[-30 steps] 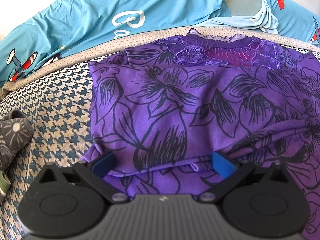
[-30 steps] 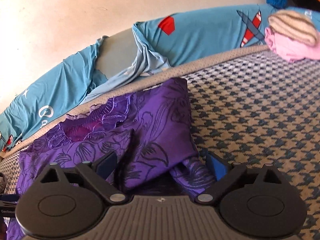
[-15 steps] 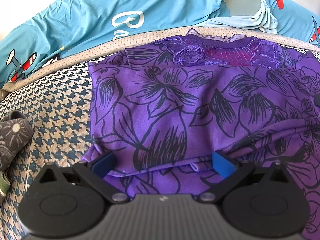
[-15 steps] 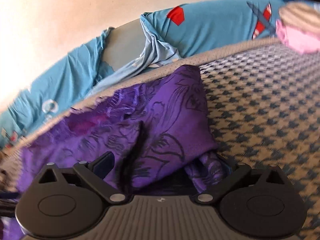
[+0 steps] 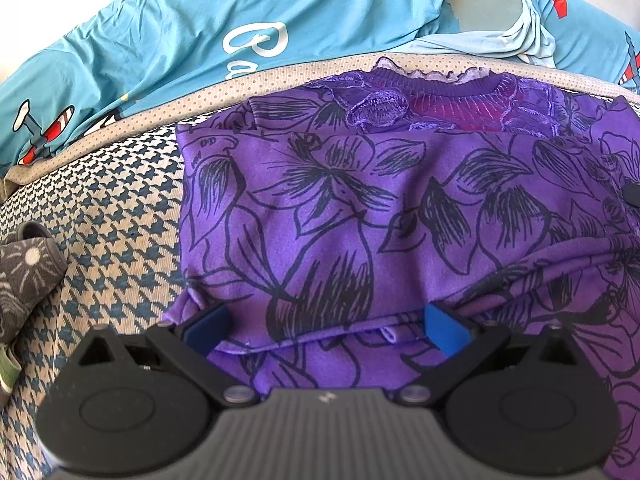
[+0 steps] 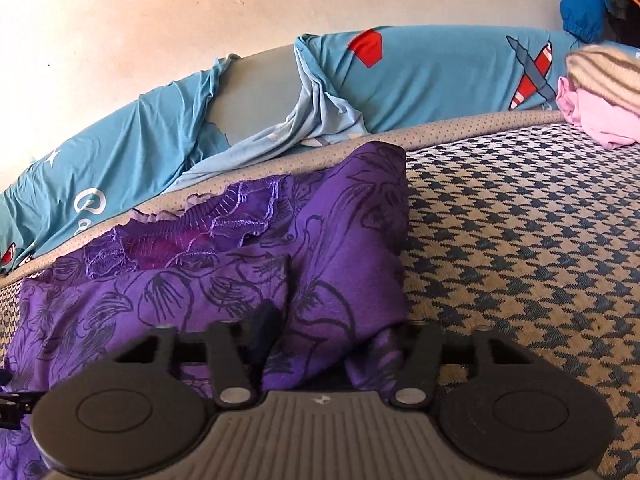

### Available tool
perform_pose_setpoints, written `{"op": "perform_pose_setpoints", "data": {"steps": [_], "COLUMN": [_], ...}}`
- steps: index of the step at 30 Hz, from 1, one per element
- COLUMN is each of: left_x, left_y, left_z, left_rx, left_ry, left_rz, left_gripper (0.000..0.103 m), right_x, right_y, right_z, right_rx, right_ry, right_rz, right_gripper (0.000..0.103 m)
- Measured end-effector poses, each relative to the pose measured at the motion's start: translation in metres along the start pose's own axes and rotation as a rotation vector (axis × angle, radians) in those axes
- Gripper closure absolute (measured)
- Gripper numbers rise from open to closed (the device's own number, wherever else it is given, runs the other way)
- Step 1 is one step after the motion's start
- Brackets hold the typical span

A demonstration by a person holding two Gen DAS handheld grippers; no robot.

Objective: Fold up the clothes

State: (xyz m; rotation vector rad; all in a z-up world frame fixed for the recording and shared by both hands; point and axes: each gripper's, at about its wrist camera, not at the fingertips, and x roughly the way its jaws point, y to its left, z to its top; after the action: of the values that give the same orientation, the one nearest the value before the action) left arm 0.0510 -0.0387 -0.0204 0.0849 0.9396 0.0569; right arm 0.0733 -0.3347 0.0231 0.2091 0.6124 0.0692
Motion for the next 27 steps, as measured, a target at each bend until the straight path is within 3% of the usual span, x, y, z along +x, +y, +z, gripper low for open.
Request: {"op": "perform_pose_setpoints", "data": {"steps": [4, 6, 14, 17, 19, 27], "left_x": [-0.002, -0.002, -0.002, -0.002, -0.004, -0.016], "left_y": [0.000, -0.001, -0.001, 0.000, -0.001, 0.015], "left_z": [0.000, 0.000, 0.000, 0.000, 0.000, 0.006], "left_rx": [-0.005, 0.002, 0.007, 0.000, -0.001, -0.078], "left_ry": [0.001, -0.002, -0.001, -0.002, -0.006, -0.022], "left_rz": [0.003, 0.003, 0.001, 0.003, 0.010, -0.030], "left_gripper": [0.000, 0.000, 0.000, 0.000, 0.000, 0.000], "right_x": [-0.001, -0.001, 0.004, 0.004, 0.003, -0.013], "right_y": [0.010, 0.013, 0.011, 0.014, 0.020, 0.062], "right_z": [-0.001, -0.001, -0.003, -0.003, -0.003, 0.001], "right_rx": [-0.049, -0.062, -0.018, -0.030, -0.050, -0.204], "right_ry": [-0.006, -0.005, 0.006, -0.005, -0.017, -0.114], "right_rz": [0.001, -0.006, -0.018, -0.029, -0.040, -0.071], "right_gripper": [0.072, 0.072, 0.051, 0.064, 0.084, 0.089]}}
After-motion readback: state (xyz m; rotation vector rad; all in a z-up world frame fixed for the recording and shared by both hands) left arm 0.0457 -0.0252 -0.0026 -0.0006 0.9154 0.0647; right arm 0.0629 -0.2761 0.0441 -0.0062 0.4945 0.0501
